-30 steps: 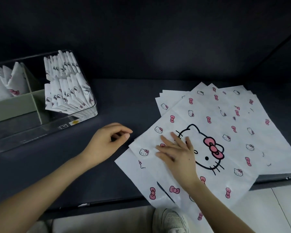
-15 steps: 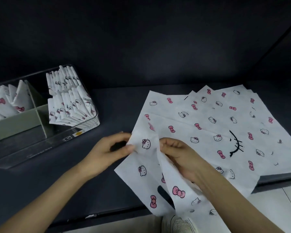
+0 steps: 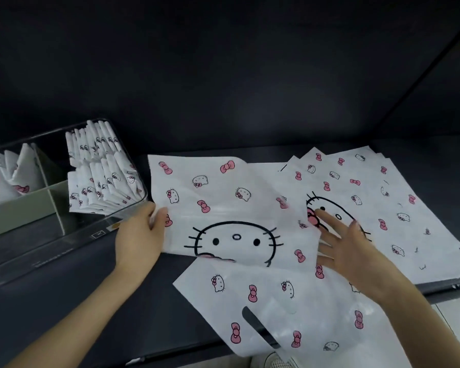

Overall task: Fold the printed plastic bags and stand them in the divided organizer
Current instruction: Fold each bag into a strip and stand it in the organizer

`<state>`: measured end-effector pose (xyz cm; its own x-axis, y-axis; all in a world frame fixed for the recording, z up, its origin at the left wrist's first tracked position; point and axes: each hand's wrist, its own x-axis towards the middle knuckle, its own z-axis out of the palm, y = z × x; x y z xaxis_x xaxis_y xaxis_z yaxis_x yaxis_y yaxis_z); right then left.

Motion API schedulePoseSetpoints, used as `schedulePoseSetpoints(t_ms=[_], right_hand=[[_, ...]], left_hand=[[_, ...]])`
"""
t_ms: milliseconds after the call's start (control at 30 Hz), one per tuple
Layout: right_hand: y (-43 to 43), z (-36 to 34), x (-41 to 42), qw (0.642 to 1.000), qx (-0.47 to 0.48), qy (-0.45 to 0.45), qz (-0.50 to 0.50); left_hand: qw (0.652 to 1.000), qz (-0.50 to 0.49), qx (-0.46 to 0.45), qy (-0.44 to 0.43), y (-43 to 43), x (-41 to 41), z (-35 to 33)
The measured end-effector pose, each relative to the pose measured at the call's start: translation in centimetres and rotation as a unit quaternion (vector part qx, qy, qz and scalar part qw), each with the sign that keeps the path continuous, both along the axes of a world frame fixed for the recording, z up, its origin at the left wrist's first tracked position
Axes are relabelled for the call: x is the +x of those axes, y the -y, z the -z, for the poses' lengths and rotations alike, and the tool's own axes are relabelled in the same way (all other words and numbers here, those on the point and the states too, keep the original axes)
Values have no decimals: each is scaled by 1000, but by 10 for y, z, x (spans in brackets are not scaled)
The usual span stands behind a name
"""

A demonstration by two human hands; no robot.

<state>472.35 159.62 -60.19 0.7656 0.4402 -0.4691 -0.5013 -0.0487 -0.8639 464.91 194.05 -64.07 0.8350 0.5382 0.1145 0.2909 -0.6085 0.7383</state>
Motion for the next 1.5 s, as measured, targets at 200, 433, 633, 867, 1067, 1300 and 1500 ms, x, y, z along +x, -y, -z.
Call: schedulePoseSetpoints(t_ms=[200,433,633,867,1067,1300,1500], right_hand=[[-17,30,-13,977,-185,30,103],[-48,41,-17,873,-414,196,168],[-50,43,-22,850,-442,250,140],[-51,44,-20,845,-448,252,149],[-52,47,-17,810,-488,286,153],[-100,59,-49,625,-545,556,-58],[-56,90,-60,671,-551,482,-115]], left_hand=[[999,21,13,-20,-2,6,12],[995,18,65,-76,-3,-3,21],[920,155,360,23,16,-17,21],[890,315,321,-82,30,-21,47],[886,318,316,-118,30,-22,49],[882,306,324,-153,33,-23,47],[881,301,328,-163,33,-23,47]])
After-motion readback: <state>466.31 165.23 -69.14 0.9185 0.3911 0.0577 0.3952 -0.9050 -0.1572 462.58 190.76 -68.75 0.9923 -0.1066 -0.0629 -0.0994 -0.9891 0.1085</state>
